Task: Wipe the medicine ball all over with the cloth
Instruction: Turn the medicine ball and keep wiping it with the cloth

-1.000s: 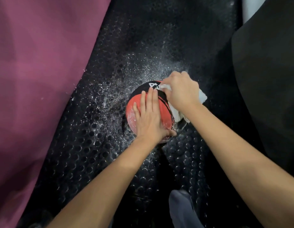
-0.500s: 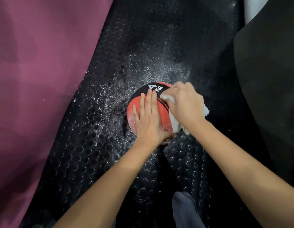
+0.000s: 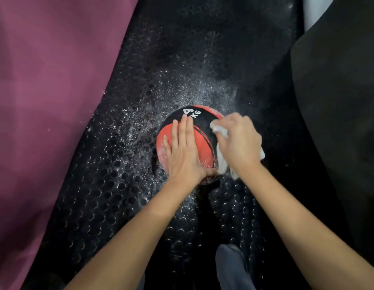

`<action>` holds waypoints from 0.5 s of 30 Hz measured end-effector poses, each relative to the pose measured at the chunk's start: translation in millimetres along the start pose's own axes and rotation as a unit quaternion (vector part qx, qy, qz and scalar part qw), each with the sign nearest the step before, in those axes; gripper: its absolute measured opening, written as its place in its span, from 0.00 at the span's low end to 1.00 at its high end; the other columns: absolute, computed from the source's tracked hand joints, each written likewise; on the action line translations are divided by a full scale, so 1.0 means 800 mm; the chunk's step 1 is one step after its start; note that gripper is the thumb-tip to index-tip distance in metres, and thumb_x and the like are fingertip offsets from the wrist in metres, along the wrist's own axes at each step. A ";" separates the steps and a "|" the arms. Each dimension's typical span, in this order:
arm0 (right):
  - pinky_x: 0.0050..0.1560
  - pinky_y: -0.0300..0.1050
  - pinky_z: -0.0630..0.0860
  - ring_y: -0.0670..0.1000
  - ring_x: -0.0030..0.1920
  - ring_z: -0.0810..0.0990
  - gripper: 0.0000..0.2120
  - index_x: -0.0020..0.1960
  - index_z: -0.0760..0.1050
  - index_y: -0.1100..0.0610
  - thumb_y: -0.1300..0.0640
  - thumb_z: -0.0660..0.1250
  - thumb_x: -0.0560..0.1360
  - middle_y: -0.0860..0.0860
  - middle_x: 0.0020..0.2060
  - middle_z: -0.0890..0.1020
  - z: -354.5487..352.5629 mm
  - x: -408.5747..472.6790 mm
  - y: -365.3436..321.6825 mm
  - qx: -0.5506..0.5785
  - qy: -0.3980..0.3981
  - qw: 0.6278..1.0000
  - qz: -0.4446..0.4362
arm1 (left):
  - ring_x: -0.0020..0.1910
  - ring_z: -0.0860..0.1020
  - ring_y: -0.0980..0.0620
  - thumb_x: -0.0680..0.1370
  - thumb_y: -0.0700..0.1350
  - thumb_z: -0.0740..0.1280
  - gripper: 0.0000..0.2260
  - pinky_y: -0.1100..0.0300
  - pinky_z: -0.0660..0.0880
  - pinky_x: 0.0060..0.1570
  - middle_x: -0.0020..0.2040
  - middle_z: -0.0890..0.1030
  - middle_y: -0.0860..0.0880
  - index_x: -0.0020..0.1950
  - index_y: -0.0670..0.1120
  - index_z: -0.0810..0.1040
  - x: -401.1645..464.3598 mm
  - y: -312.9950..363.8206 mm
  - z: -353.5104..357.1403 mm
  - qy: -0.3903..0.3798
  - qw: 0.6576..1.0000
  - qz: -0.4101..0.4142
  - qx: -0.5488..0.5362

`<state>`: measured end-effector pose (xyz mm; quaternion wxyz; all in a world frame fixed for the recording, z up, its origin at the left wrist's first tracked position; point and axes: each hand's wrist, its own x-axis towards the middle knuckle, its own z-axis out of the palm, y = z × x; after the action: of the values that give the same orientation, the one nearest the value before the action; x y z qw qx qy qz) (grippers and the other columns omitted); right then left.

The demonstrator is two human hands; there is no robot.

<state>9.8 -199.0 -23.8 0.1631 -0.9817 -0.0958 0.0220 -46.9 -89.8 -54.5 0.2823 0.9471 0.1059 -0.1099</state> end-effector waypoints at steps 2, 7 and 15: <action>0.37 0.44 0.67 0.54 0.51 0.74 0.08 0.50 0.81 0.46 0.56 0.66 0.75 0.47 0.50 0.79 0.000 -0.022 0.003 0.012 0.005 0.999 -0.041 | 0.77 0.34 0.52 0.60 0.64 0.78 0.65 0.49 0.33 0.72 0.79 0.36 0.51 0.78 0.44 0.35 -0.002 -0.004 -0.001 0.010 1.000 -0.002 -0.010; 0.43 0.45 0.68 0.51 0.52 0.73 0.08 0.50 0.82 0.46 0.54 0.65 0.77 0.44 0.50 0.78 0.008 -0.004 0.022 0.084 0.034 0.994 0.058 | 0.77 0.35 0.50 0.59 0.65 0.78 0.66 0.48 0.34 0.72 0.79 0.37 0.51 0.78 0.44 0.35 -0.001 -0.001 -0.006 0.000 1.000 -0.008 0.005; 0.51 0.48 0.70 0.48 0.54 0.72 0.07 0.51 0.81 0.43 0.51 0.65 0.77 0.41 0.51 0.78 0.006 0.027 0.009 0.143 -0.036 0.989 0.001 | 0.77 0.33 0.44 0.58 0.66 0.77 0.65 0.41 0.38 0.73 0.79 0.34 0.50 0.79 0.50 0.35 0.046 -0.014 -0.060 -0.093 0.978 0.109 0.151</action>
<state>32.2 -199.7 -30.9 0.2979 -0.9471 -0.0968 0.0705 -7.4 -48.5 -31.1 0.1551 0.9703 -0.0425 -0.1808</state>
